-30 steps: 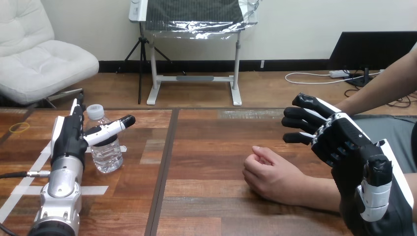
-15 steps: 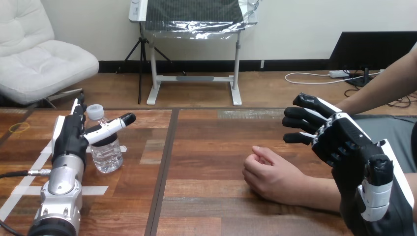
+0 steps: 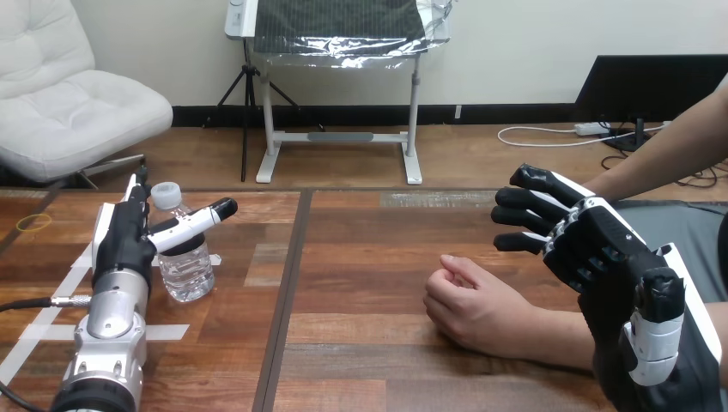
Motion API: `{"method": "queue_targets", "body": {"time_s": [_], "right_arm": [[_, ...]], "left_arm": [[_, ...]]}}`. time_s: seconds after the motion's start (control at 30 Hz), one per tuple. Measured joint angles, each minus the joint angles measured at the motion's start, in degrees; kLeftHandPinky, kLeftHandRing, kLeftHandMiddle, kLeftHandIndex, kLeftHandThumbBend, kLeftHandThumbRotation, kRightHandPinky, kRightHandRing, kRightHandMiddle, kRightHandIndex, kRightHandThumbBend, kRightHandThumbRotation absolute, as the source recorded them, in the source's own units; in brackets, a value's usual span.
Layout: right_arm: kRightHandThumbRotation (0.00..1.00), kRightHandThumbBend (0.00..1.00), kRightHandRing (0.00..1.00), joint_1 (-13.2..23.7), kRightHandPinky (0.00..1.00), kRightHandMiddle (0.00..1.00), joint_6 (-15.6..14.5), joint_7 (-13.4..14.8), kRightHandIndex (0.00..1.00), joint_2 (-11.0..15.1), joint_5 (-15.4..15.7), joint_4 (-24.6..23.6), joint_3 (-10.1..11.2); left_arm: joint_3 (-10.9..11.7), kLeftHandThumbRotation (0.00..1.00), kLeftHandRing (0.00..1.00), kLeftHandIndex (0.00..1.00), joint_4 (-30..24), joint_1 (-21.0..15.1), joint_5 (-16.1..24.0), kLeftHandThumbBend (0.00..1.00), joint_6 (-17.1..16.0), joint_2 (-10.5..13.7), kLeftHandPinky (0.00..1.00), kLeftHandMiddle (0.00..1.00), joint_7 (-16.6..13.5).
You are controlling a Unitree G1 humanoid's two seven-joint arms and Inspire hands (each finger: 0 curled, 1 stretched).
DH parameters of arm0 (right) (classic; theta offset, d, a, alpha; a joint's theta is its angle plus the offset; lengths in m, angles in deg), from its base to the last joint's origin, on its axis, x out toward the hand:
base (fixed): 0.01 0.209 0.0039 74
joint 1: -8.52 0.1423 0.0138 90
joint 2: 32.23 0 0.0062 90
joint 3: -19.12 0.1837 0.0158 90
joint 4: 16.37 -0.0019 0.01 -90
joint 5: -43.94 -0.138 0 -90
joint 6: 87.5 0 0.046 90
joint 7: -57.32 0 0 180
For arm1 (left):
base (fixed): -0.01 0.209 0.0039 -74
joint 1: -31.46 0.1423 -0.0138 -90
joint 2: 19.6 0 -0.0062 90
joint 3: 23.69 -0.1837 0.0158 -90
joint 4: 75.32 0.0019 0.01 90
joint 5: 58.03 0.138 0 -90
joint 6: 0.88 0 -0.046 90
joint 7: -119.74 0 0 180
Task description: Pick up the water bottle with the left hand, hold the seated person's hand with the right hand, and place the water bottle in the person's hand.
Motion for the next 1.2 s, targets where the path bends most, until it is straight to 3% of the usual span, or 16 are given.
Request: {"method": "queue_targets", "body": {"time_s": [0.6,1.2], "right_arm": [[1.00,1.00,0.77,0.00,0.70,0.79,-0.06,-0.16,0.81,0.01,-0.07,-0.07,0.21],[1.00,1.00,0.77,0.00,0.69,0.78,-0.14,-0.12,0.81,0.00,0.03,-0.80,0.74]], "left_arm": [[-0.84,0.20,0.94,0.94,1.04,-0.31,-0.04,0.97,0.05,-0.49,0.88,0.94,-1.27],[-1.32,0.14,0.84,0.86,1.10,-0.42,0.08,0.97,0.31,-1.04,0.71,0.88,-2.25]]}}
